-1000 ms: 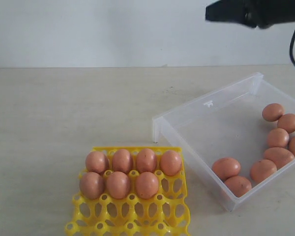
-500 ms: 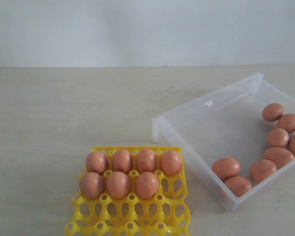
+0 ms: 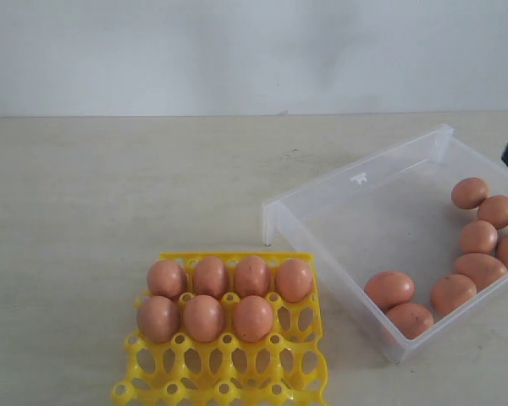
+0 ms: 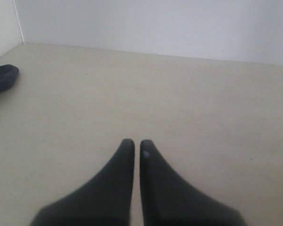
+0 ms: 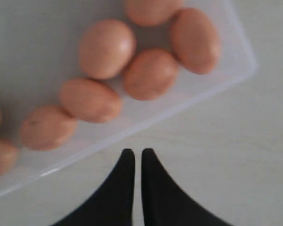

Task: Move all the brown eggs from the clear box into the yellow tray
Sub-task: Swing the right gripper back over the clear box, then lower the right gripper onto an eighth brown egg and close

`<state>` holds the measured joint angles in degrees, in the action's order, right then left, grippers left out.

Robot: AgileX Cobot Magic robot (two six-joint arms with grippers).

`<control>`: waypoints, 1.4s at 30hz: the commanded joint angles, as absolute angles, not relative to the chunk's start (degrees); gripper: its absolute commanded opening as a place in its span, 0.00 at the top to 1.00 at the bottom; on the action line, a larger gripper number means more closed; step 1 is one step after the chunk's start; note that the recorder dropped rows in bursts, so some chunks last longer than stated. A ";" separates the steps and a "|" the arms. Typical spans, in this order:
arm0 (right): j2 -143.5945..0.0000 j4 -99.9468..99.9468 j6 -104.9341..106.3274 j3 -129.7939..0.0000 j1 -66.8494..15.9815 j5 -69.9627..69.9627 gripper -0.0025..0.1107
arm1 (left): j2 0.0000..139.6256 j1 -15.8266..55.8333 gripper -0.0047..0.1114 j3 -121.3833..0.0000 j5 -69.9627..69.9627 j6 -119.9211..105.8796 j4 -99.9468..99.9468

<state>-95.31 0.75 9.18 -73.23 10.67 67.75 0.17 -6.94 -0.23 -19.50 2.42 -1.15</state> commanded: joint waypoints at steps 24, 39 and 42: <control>-110.63 -8.85 -5.28 -80.03 9.14 59.46 0.52 | 0.00 -6.75 0.92 0.00 -19.32 2.18 -1.15; -114.72 -6.51 -12.18 -80.03 9.14 58.30 0.52 | 0.00 -6.75 0.92 0.00 -19.32 2.18 -1.15; -116.19 -6.29 -13.09 -80.03 9.14 58.92 0.52 | 0.00 -6.75 0.92 0.00 -19.32 2.18 -1.15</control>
<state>-115.30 -6.83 -12.36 -79.80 9.12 58.53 0.17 -6.94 -0.23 -19.50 2.42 -1.15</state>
